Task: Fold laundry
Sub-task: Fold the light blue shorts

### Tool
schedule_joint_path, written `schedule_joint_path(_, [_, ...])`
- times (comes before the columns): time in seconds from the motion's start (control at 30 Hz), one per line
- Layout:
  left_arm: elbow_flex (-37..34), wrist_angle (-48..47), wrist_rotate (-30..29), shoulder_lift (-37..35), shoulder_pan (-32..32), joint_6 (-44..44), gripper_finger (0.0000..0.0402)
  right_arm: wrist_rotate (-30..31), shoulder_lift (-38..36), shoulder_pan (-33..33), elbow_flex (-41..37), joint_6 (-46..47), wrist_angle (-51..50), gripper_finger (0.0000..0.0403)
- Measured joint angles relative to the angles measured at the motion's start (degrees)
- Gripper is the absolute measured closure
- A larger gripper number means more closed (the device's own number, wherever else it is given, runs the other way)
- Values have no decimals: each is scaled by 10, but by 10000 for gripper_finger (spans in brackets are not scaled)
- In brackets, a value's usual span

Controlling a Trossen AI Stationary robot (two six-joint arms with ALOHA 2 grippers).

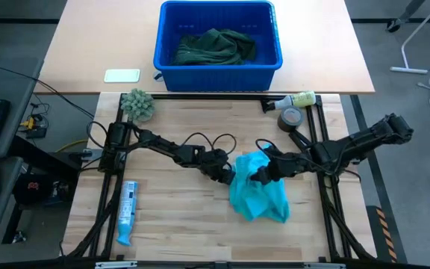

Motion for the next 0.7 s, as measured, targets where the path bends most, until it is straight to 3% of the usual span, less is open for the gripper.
schedule_joint_path(0.2, [0,-9,10,0,0,4,401,3,-4,-21,35,-38,-121,273])
schedule_joint_path(0.47, [0,-19,20,0,0,13,401,80,-2,-31,153,-92,-343,273])
schedule_joint_path(0.6, [0,-27,50,-9,-1,61,401,39,5,-30,167,-90,-453,276])
schedule_joint_path(0.7, [0,-36,60,-30,-8,125,401,19,8,-22,140,-89,-460,313])
